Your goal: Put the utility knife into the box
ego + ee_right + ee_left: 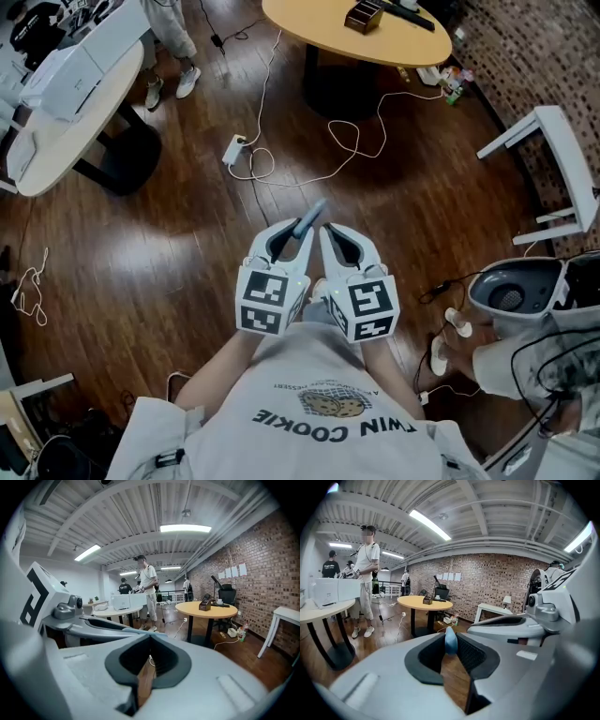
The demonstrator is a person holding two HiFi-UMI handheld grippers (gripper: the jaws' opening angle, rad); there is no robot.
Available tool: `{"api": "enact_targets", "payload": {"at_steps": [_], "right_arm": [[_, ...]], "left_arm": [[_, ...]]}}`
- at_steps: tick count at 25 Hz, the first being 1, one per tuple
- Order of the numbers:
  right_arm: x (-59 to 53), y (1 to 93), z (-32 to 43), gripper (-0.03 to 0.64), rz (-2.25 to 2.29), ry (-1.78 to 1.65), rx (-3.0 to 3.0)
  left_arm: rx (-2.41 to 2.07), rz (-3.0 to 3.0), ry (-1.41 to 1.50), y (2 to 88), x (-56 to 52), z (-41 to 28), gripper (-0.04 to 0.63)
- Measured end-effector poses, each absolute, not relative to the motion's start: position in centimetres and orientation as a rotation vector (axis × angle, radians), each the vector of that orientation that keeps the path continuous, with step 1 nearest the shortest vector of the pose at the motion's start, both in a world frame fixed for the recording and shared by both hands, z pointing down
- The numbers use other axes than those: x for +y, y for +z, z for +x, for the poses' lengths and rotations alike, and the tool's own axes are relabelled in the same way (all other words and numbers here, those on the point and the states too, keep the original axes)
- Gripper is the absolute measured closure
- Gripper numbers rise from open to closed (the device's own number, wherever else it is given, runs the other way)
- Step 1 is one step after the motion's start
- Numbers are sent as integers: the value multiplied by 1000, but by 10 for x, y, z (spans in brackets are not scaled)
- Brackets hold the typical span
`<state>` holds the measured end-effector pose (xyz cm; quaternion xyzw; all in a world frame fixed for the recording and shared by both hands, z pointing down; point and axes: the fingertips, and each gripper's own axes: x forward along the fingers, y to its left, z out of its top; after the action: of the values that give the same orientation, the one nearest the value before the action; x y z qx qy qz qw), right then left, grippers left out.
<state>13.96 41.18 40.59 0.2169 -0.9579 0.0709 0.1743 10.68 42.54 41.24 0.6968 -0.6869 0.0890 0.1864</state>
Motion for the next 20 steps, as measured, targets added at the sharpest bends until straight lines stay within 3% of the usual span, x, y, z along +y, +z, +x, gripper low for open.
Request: {"api": "enact_targets", "payload": {"at_steps": [20], "right_arm": [[227, 417, 140, 615, 454, 229, -2743]], "left_arm": [[-2044, 1880, 310, 415, 236, 107, 520]]}}
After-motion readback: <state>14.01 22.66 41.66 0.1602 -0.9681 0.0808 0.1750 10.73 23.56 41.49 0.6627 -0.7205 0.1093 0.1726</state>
